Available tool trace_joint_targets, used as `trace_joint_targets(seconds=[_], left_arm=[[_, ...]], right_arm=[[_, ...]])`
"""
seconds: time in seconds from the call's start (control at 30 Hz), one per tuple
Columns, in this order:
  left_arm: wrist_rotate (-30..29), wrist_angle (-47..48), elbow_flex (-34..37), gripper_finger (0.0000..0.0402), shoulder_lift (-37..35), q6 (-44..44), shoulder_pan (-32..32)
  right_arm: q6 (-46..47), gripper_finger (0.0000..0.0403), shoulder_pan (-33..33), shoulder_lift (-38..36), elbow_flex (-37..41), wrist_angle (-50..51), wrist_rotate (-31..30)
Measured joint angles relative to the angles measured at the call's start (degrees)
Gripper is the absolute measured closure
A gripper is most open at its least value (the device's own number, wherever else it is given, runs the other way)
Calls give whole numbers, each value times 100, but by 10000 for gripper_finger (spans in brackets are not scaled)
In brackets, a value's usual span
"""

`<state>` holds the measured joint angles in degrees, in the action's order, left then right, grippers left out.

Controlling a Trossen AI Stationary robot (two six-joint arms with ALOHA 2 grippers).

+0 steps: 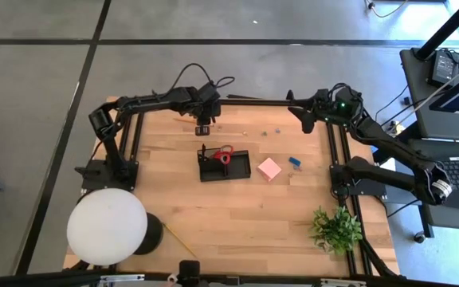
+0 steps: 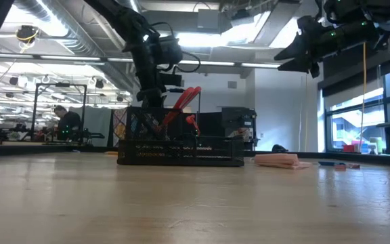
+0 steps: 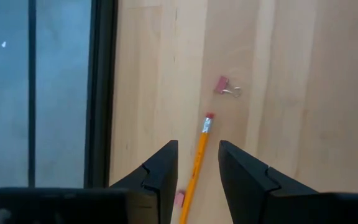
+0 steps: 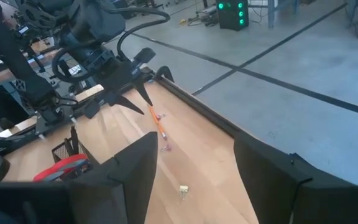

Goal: Pick and place office supplies into organizer
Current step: Put the orange pencil into the desk organizer

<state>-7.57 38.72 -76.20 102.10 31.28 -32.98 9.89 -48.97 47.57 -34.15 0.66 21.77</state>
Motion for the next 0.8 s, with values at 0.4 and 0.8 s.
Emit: trace_joint_targets(seconds=[0.4, 0.8], left_arm=[[-510, 30, 2, 279, -4, 245, 29], [-590, -84, 2, 218, -4, 327, 302]], right_arm=[[2, 187, 0, 2, 0, 0, -272], [-4, 187, 0, 2, -2, 2, -272]])
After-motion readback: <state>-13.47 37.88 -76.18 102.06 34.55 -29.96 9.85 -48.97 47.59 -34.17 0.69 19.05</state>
